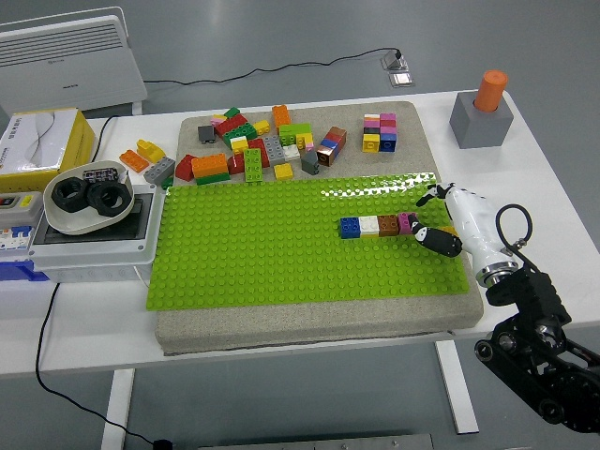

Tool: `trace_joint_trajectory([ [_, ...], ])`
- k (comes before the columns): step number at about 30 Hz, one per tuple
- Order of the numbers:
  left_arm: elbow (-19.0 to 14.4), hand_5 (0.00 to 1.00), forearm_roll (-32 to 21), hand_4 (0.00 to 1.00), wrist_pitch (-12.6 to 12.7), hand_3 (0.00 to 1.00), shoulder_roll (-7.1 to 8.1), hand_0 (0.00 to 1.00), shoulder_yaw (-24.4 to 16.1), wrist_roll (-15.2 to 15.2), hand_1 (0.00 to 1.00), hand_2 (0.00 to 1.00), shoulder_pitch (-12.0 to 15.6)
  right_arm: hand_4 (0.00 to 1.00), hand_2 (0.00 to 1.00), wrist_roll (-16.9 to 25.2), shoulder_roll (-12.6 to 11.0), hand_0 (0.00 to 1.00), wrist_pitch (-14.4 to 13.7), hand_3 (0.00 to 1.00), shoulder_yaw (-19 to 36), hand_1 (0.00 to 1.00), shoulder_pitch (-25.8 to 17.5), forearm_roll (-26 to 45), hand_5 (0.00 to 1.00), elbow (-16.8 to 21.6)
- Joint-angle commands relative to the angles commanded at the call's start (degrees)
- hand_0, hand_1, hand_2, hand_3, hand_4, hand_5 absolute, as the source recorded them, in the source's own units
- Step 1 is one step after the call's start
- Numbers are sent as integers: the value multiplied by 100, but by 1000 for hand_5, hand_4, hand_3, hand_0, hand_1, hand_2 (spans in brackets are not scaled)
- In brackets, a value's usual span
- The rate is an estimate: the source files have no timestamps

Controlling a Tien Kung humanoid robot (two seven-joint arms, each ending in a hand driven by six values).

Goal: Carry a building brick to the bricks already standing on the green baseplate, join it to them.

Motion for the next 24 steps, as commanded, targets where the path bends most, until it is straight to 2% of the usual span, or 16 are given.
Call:
trace_joint_trajectory([
  [2, 0, 442, 6, 553, 2, 576, 2, 695, -5, -1, 528, 453, -1, 659, 807, -22, 12, 742, 64, 568, -78, 760, 47, -31, 362, -61],
  [3, 0, 442, 7, 552, 4, 575, 2, 695, -7, -1, 528, 451, -1, 793, 815, -33, 18, 745, 111, 545, -109, 768, 67, -58, 512, -89],
  [8, 0, 442, 15, 552, 9, 575, -2, 695, -15, 0, 528, 451, -2, 793, 815, -38, 53, 745, 279, 545, -247, 768, 151, -186, 512, -209],
  [9, 0, 444, 15, 552, 10, 575, -3, 695, -15, 1, 526, 452, -2, 870, 819, -36, 59, 755, 292, 535, -261, 774, 162, -200, 595, -226],
  [24, 0, 441, 26, 547, 12, 573, -6, 695, -16, 13, 528, 447, -9, 862, 817, -17, 108, 755, 278, 546, -309, 769, 216, -261, 585, -386],
])
